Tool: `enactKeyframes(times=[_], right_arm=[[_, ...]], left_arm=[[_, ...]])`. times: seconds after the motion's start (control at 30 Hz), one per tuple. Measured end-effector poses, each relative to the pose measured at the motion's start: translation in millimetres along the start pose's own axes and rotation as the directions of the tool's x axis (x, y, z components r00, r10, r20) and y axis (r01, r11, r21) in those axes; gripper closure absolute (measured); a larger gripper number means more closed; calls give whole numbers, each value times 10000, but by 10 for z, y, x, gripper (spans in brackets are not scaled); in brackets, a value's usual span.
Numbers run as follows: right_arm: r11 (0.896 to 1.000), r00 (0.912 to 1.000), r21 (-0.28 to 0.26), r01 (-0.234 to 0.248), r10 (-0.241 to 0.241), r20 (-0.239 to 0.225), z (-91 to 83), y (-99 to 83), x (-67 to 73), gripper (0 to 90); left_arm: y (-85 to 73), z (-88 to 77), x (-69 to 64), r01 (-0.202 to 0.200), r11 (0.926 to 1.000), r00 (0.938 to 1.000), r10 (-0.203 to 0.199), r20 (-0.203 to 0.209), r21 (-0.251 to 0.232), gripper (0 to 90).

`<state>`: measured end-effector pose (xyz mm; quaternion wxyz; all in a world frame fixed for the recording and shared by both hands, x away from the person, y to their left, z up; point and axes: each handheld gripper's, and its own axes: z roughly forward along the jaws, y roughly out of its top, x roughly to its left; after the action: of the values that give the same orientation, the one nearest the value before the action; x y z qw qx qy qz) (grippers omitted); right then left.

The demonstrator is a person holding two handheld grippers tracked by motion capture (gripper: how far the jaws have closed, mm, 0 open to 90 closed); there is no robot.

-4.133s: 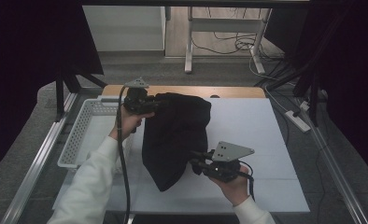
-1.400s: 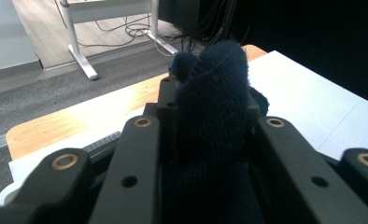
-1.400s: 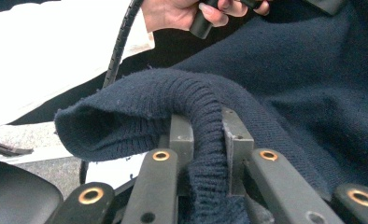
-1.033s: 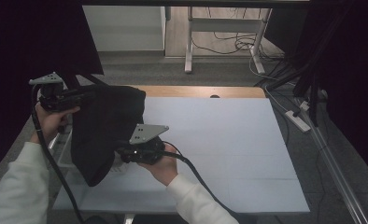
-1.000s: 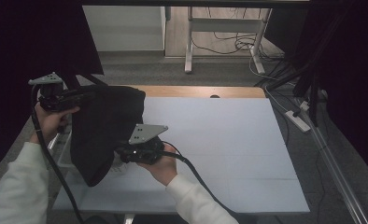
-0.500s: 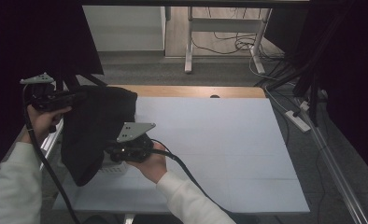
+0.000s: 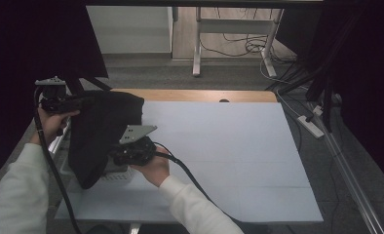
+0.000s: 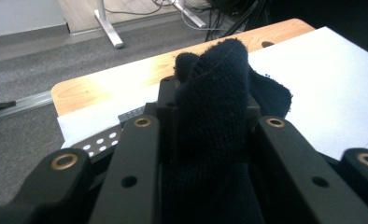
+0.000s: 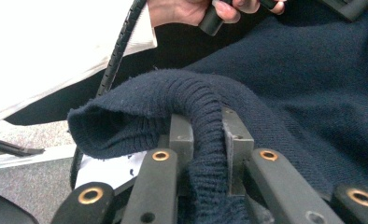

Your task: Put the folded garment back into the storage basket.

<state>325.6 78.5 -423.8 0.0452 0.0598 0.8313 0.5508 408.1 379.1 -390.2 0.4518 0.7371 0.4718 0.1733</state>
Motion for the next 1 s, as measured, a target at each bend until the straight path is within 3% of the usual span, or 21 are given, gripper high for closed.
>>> enactKeyframes(times=[0.6,1.0], right_arm=[[9993,9996,360,-72,82,-277,166,-69,6,775],[9978,9989,527,-399,412,-235,168,-129,-63,774]], left_arm=[[-225,196,144,368,9953,9989,-341,-320,891,706],[-239,292,181,478,9915,9979,-421,-488,1212,703]])
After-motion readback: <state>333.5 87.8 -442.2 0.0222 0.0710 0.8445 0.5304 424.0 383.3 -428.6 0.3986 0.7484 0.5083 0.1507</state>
